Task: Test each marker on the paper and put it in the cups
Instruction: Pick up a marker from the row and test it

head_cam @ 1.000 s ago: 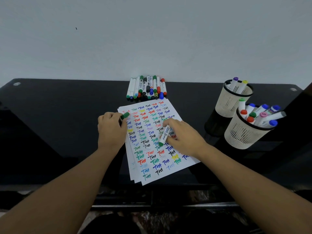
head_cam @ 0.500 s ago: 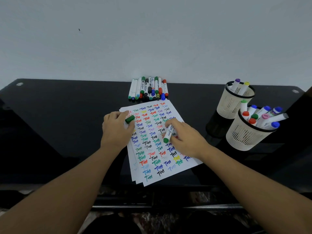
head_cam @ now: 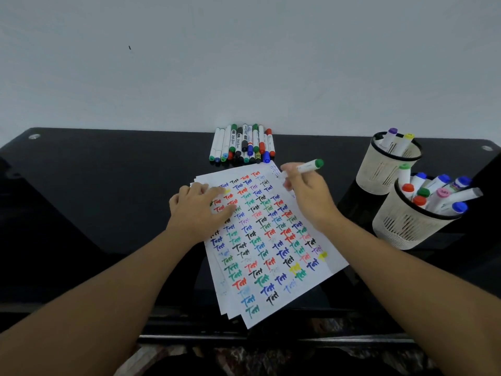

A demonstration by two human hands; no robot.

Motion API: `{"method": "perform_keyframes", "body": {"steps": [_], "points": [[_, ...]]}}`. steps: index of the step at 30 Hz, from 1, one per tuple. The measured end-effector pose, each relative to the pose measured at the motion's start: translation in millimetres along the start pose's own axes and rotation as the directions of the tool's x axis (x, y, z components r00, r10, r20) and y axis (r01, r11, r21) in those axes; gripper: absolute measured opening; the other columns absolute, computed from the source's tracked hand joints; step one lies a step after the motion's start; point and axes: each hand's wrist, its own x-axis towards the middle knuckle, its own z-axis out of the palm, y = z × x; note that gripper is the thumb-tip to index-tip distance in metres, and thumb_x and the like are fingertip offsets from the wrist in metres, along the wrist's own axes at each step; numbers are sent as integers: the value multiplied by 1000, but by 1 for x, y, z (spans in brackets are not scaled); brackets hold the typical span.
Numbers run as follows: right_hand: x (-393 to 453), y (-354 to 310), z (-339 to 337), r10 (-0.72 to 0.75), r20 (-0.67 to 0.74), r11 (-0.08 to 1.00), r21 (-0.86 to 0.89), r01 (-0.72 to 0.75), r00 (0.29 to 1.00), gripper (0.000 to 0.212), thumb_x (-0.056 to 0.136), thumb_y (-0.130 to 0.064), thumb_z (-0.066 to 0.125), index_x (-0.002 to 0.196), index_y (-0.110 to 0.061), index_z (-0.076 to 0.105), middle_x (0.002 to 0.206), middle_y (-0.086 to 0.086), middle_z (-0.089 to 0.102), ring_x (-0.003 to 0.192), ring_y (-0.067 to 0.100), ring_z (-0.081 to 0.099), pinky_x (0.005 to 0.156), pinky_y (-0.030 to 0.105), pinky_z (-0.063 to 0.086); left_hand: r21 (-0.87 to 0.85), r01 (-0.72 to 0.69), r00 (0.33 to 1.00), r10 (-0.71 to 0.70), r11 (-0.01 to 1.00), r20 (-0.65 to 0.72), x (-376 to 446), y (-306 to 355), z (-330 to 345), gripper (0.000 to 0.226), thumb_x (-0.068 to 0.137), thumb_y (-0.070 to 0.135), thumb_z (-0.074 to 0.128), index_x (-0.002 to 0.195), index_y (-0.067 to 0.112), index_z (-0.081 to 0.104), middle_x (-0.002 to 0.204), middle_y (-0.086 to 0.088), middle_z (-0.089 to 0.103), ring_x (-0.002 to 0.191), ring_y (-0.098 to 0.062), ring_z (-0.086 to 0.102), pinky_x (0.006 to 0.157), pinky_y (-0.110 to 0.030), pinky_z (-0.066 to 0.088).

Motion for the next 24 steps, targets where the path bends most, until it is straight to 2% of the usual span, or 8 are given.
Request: {"method": "perform_keyframes", "body": {"steps": [3, 6, 9, 13, 18, 24], "points": [[27, 0, 9, 52, -20, 998, 40, -51, 998, 19, 106, -36, 57, 116, -28, 71, 100, -6, 74, 100, 8, 70, 100, 38, 57, 42, -10, 1000, 10, 999, -15, 14, -3, -10, 71, 82, 90, 35, 139, 49, 47, 124, 6, 45, 123, -19, 39, 111, -46, 24], [48, 1, 13, 48, -22, 999, -11, -48, 999, 8, 103, -32, 64, 100, -30, 72, 96, 1, 75, 94, 11, 71, 96, 44, 60, 6, -27, 998, 28, 1000, -57, 28, -7, -14, 71, 83, 88, 37, 142, 49, 46, 124, 6, 47, 122, -19, 39, 112, -46, 24], [61, 4, 15, 90, -15, 991, -94, -91, 996, 26, 101, -38, 65, 110, -14, 72, 103, 14, 72, 97, 25, 70, 93, 49, 58, -102, -88, 996, 87, 991, -16, 32, -13, -5, 71, 80, 87, 42, 141, 51, 49, 128, 11, 42, 118, -12, 32, 111, -46, 31], [69, 18, 18, 23, -11, 993, -117, -24, 1000, 8, 99, -30, 70, 105, -28, 65, 97, -2, 70, 94, 16, 68, 89, 41, 61, -121, -148, 986, 136, 982, -99, 32, -22, 8, 76, 74, 95, 34, 133, 53, 58, 126, 16, 41, 111, -8, 28, 107, -46, 35], [71, 18, 23, 35, -12, 997, -66, -36, 999, 7, 102, -32, 66, 104, -26, 64, 96, -1, 71, 96, 20, 69, 93, 43, 60, -96, -144, 985, 134, 985, -105, 32, -20, 8, 81, 73, 94, 29, 134, 51, 59, 128, 14, 41, 112, -8, 29, 106, -44, 35], [68, 18, 22, 65, 44, 991, -116, -59, 997, 10, 106, -37, 58, 105, -28, 62, 98, -6, 70, 97, 12, 67, 100, 45, 55, -93, -142, 985, 132, 985, -112, 32, -19, 9, 82, 72, 94, 29, 134, 51, 60, 127, 14, 42, 112, -9, 30, 105, -44, 36]]}}
